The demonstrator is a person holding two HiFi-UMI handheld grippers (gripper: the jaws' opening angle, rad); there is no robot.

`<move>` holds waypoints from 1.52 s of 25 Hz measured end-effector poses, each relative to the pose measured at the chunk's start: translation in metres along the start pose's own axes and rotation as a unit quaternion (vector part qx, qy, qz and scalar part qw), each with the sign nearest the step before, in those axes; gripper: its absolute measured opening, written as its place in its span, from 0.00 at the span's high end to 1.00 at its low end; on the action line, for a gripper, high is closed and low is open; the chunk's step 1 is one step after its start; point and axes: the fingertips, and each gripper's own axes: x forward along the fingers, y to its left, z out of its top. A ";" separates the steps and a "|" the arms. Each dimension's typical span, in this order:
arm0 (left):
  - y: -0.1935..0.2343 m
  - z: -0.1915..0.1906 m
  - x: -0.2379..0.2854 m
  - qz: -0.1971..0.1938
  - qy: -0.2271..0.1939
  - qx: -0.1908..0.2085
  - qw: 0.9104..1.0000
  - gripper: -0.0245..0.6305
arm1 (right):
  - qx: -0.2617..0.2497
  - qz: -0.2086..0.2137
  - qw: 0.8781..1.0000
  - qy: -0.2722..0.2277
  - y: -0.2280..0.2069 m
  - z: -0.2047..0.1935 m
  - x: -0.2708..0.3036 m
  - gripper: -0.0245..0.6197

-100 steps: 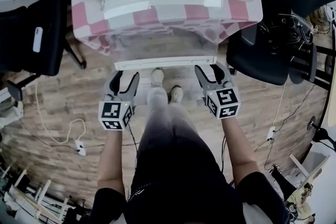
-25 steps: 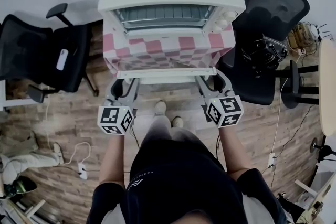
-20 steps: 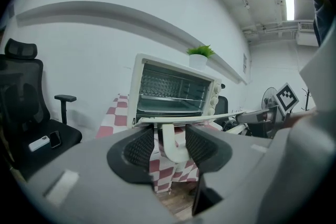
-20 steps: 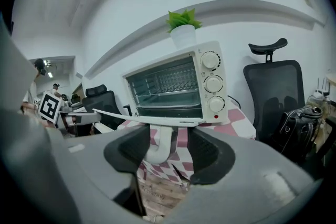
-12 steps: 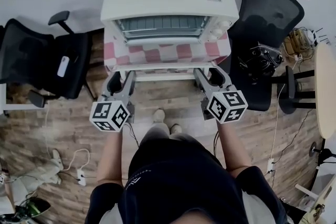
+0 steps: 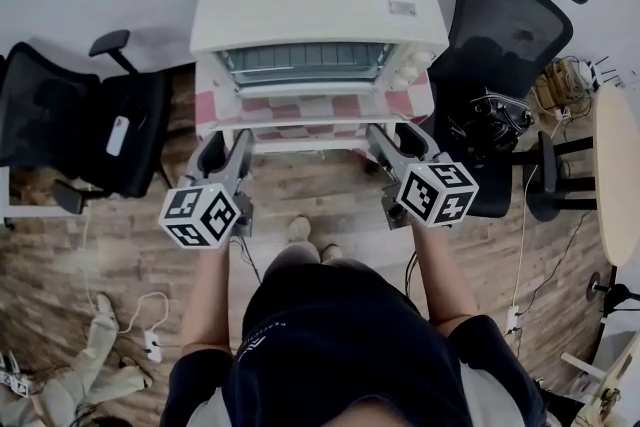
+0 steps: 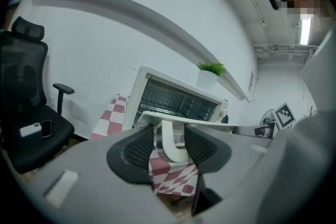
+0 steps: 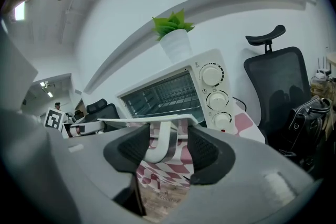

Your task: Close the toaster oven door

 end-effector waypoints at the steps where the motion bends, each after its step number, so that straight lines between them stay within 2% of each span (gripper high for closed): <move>1: 0.000 0.002 0.001 0.001 0.002 -0.002 1.000 0.67 | 0.003 0.001 1.000 0.001 0.000 0.002 0.001 0.61; 16: 0.005 0.032 0.025 -0.008 0.030 -0.045 0.998 0.66 | 0.052 0.002 0.998 0.039 -0.005 0.034 0.019 0.60; 22: 0.007 0.035 0.035 -0.020 0.043 -0.083 0.995 0.66 | 0.079 0.004 0.996 0.051 -0.008 0.044 0.027 0.60; 38: 0.017 0.062 0.062 -0.015 0.023 -0.154 0.988 0.66 | 0.139 0.009 0.989 0.049 -0.015 0.073 0.050 0.60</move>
